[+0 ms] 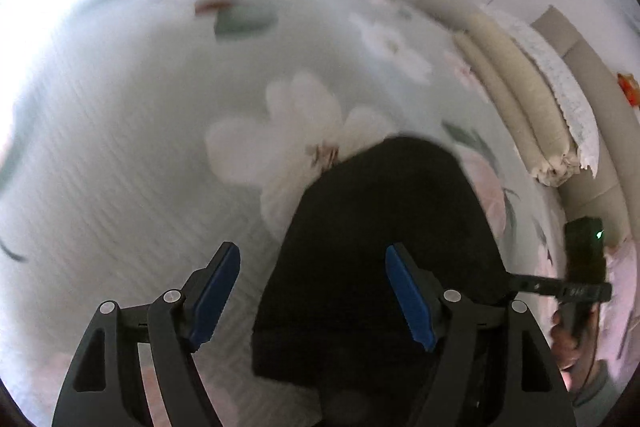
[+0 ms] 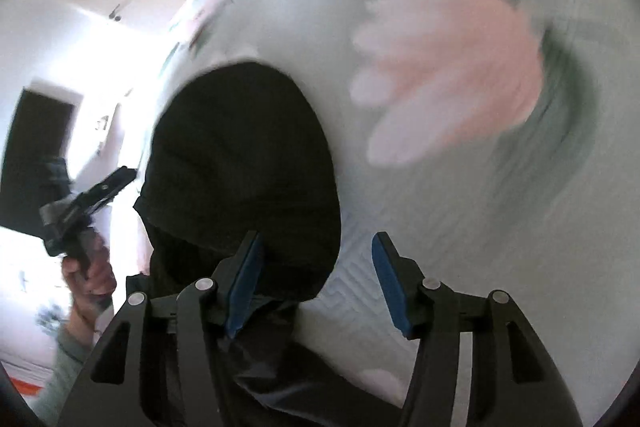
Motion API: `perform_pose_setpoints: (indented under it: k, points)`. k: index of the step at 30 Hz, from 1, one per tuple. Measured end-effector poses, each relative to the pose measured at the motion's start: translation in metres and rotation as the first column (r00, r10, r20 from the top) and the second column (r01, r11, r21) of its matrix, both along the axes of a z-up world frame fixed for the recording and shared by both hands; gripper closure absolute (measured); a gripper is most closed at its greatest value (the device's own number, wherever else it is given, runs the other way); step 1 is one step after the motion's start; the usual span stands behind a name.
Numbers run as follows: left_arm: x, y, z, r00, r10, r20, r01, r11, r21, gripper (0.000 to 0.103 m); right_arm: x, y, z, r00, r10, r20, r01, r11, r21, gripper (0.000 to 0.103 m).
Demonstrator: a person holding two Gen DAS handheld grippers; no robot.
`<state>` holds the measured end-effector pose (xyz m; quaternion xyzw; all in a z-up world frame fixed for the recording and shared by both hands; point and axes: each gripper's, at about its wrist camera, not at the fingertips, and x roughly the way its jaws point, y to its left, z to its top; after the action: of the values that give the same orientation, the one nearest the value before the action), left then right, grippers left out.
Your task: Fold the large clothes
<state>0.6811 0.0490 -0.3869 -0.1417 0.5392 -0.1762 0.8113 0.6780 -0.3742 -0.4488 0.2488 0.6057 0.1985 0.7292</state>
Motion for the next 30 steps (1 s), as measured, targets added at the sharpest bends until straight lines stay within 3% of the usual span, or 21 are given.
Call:
perform_pose_setpoints:
  k: [3,6,8,11,13,16,19,22,24,26,28,30]
  points:
    - [0.005,-0.013,-0.023,0.998,-0.028,-0.053,0.026,0.999,-0.035,0.027,0.012,0.011,-0.020,1.000,0.014,0.008,-0.014,0.998,0.062,0.042]
    - [0.000,-0.026,-0.028,0.999,-0.031,-0.036,0.030,0.999,-0.038,0.039,0.020,0.037,-0.019,0.998,0.044,0.033,-0.046,0.997,0.070,0.043]
    - [-0.004,-0.037,-0.024,0.999,-0.049,-0.013,0.049,0.999,0.015,0.074,0.023,0.062,-0.015,0.996,0.078,0.049,-0.079,0.997,0.004,0.043]
    - [-0.023,-0.044,0.000,0.995,-0.072,0.073,0.065,0.993,0.096,0.088,0.017,0.085,0.003,0.987,0.132,0.096,-0.121,0.986,-0.119,0.068]
    - [-0.045,-0.037,0.027,0.987,-0.085,0.136,0.070,0.991,0.110,0.089,0.003,0.092,0.026,0.974,0.163,0.154,-0.137,0.977,-0.166,0.081]
    - [-0.092,-0.020,0.074,0.965,-0.108,0.239,0.087,0.991,0.099,0.089,-0.037,0.105,0.085,0.926,0.240,0.291,-0.176,0.957,-0.231,0.087]
    - [-0.153,0.004,0.120,0.940,-0.097,0.327,0.090,0.995,0.037,0.089,-0.094,0.113,0.148,0.857,0.304,0.416,-0.181,0.934,-0.308,0.088]
    - [-0.226,0.009,0.154,0.910,-0.136,0.391,0.120,0.991,0.064,0.089,-0.168,0.127,0.193,0.776,0.373,0.508,-0.165,0.898,-0.408,0.088]
    - [-0.280,0.009,0.166,0.890,-0.189,0.415,0.155,0.981,0.115,0.088,-0.220,0.132,0.207,0.728,0.415,0.546,-0.130,0.866,-0.484,0.088]
    - [-0.326,0.005,0.168,0.873,-0.256,0.415,0.187,0.962,0.200,0.081,-0.281,0.142,0.206,0.670,0.479,0.567,-0.074,0.803,-0.591,0.087]
    - [-0.373,0.004,0.155,0.875,-0.322,0.361,0.211,0.926,0.314,0.073,-0.324,0.147,0.191,0.664,0.530,0.528,-0.033,0.726,-0.687,0.085]
    - [-0.410,0.016,0.128,0.907,-0.327,0.267,0.195,0.885,0.422,0.070,-0.355,0.144,0.169,0.699,0.550,0.457,-0.025,0.657,-0.753,0.082]
